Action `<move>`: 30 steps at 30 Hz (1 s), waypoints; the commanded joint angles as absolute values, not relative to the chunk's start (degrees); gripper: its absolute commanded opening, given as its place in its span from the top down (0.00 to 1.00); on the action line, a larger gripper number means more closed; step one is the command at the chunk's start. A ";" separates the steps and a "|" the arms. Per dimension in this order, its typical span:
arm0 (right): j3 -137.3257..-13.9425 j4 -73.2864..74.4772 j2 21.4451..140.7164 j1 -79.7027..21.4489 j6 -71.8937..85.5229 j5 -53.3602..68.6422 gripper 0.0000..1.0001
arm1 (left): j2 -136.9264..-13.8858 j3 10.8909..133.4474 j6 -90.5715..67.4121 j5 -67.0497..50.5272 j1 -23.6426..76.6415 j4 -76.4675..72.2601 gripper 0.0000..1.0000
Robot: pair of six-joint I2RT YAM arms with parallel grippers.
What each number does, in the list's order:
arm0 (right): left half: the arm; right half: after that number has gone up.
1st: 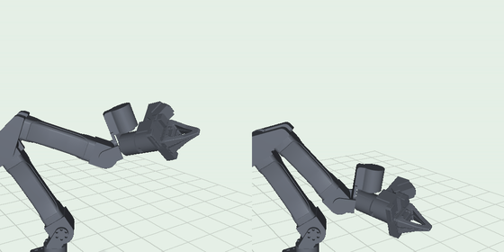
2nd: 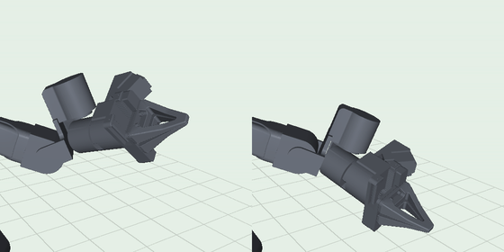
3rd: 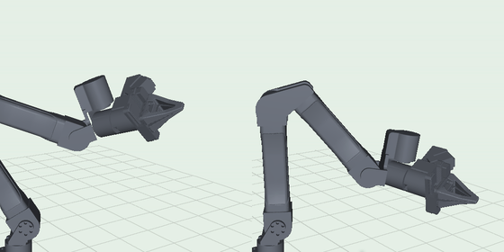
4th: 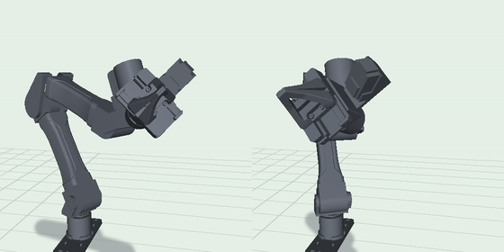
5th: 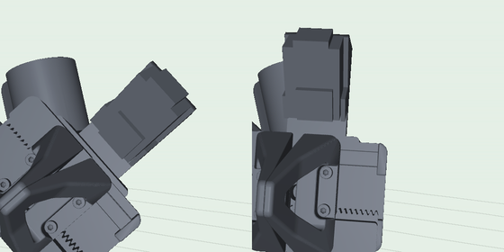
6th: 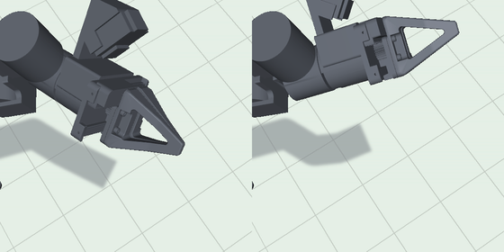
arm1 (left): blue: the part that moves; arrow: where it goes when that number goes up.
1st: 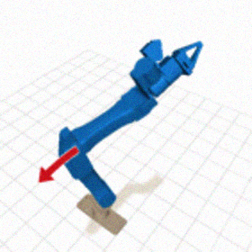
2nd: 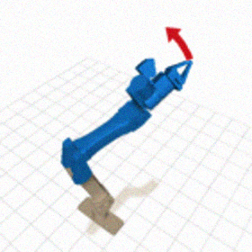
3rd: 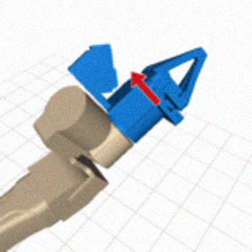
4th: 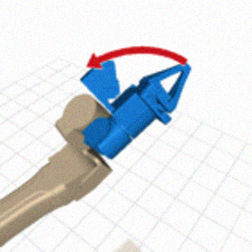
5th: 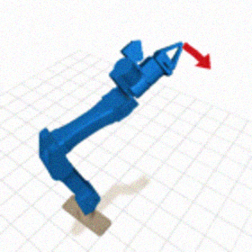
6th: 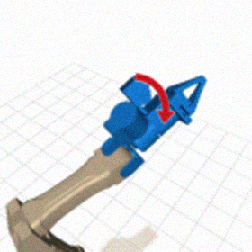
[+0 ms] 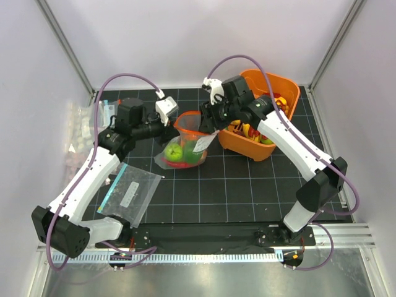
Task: Place the food in the zip-top bag and seal the zipper
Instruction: Zip the zipper food storage bag at the center of the board.
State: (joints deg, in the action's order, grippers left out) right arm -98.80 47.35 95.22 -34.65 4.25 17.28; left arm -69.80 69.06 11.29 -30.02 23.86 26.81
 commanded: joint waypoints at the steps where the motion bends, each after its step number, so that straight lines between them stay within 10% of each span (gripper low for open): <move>1: -100.46 35.27 91.76 -34.72 2.29 24.77 0.40 | -70.31 72.59 15.38 -37.88 23.47 30.14 1.00; 10: -100.63 24.97 92.99 -33.75 5.62 36.19 0.23 | -68.56 73.30 19.60 -40.43 23.90 34.27 1.00; 30: -96.16 33.30 91.50 -36.47 0.35 46.06 0.34 | -69.52 75.50 21.36 -39.37 25.13 35.95 1.00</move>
